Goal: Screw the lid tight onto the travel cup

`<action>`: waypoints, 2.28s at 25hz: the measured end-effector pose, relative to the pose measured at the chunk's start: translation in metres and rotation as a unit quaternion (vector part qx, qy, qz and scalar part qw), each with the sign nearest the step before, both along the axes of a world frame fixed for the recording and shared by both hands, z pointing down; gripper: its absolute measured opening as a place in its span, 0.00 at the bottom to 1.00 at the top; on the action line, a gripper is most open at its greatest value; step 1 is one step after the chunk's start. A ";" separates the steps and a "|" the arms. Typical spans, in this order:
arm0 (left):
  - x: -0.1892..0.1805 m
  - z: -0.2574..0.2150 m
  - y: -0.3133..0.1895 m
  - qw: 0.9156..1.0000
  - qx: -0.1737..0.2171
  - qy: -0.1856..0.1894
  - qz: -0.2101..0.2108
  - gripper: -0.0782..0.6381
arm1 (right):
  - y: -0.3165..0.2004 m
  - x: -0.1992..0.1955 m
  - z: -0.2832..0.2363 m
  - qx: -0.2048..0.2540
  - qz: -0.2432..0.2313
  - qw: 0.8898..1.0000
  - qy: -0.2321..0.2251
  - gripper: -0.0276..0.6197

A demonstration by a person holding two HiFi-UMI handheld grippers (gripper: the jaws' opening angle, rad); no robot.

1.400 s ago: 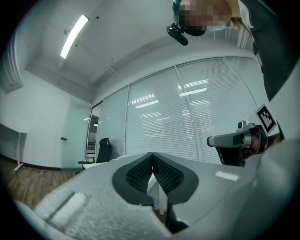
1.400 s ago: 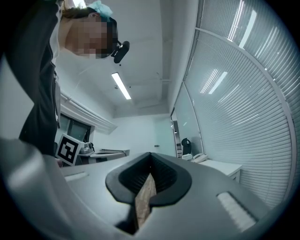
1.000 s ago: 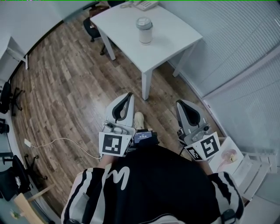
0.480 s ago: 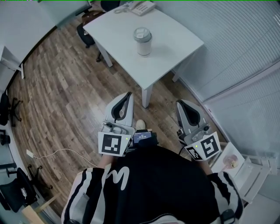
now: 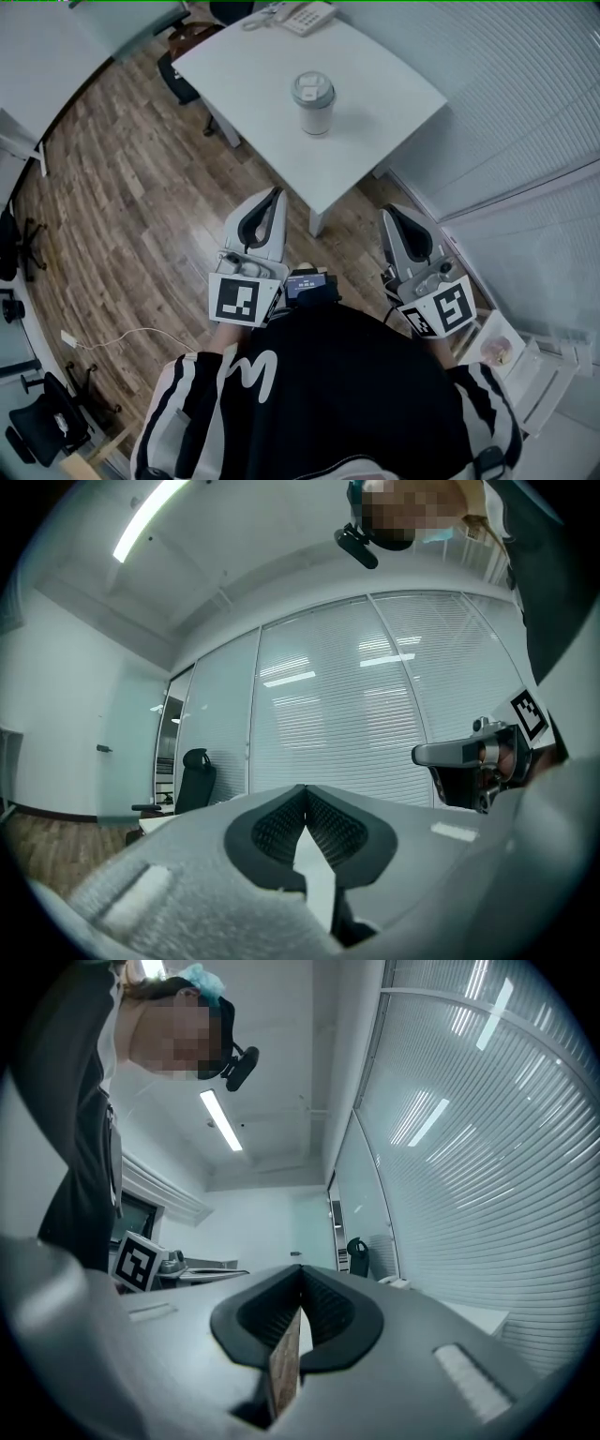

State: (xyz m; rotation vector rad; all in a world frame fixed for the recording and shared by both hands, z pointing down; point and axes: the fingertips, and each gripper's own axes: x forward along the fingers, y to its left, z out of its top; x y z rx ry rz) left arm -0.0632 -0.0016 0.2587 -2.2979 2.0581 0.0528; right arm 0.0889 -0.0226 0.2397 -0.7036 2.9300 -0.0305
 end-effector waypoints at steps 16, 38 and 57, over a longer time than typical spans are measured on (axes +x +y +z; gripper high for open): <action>-0.058 0.015 -0.066 1.000 -0.019 0.009 0.012 0.11 | -0.064 -0.049 0.004 -0.011 0.024 1.000 0.001 0.04; -0.084 0.035 -0.118 0.999 -0.041 0.008 -0.007 0.11 | -0.137 -0.067 0.013 -0.022 -0.011 1.000 0.017 0.04; -0.059 0.116 -0.208 0.991 -0.119 -0.012 0.062 0.53 | -0.207 -0.163 0.058 0.048 -0.154 0.973 0.168 0.60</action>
